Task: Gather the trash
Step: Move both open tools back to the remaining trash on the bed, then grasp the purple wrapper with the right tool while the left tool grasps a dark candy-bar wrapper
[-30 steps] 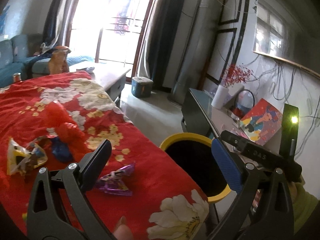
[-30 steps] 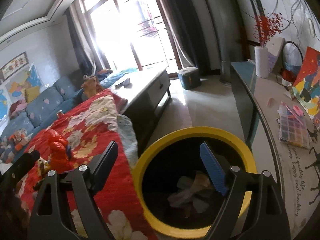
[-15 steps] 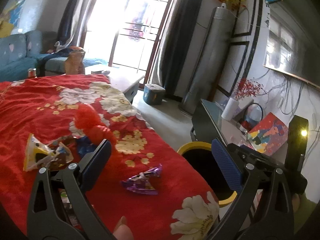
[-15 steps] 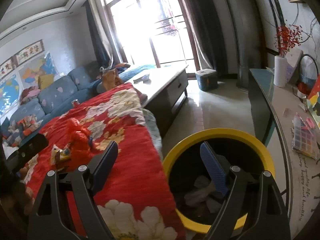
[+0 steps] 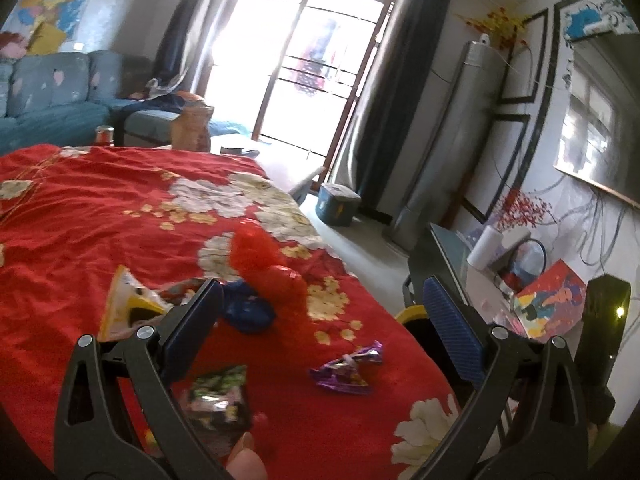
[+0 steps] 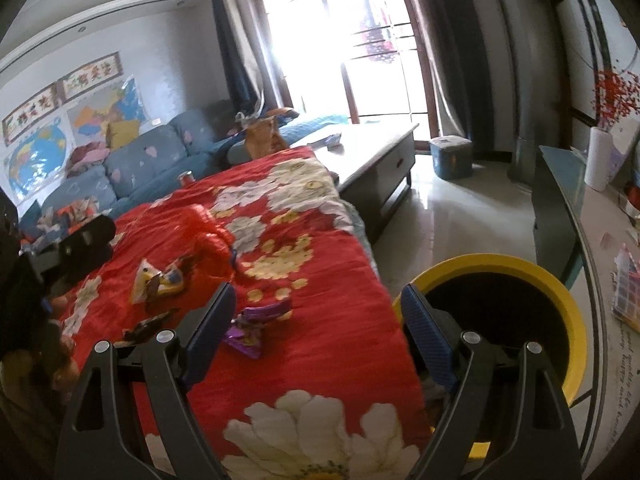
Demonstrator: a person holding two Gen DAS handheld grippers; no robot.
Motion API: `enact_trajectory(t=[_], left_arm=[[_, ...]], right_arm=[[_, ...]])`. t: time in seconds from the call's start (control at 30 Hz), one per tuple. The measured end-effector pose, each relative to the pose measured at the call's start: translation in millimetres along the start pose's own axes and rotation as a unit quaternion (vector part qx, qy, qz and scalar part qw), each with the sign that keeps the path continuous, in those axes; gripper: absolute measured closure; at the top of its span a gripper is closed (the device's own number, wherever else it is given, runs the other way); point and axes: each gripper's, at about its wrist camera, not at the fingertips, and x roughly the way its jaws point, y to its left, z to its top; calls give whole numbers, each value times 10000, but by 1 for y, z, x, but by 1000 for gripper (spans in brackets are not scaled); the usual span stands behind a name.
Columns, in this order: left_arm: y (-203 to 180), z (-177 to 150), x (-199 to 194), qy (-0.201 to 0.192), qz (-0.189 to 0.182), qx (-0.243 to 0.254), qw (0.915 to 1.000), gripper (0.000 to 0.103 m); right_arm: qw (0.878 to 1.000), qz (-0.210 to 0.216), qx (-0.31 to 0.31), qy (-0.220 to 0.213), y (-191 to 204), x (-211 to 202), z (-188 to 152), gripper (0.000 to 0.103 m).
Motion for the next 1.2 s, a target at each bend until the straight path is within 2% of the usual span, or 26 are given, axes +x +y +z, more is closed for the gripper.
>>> enact_trajectory(t=[0.5,0.9,1.0,1.03,1.1,1.2], left_arm=[[67,11,-23,-238,624,-554,9962,11],[135,5,-22,-53,1172,-1140,9865,11],[144,0,-19,42,1108,-1230,9862,13],[143,0,-18,88,1065,-1174,9873,22],[139,-1,-14,174,976,-1035,9897,30],[125,-2,-3,454,638,-641,9949,31]], right_arm=[[9988,271,-254,312,41,32,0,21],[9976,168,-153,649,49,65,-2,21],[9973,120,-105,714,48,72,-5,21],[9972,111,-96,729,47,74,-5,21],[9967,112,-42,806,45,78,-7,21],[9956,143,67,921,42,85,-10,21]])
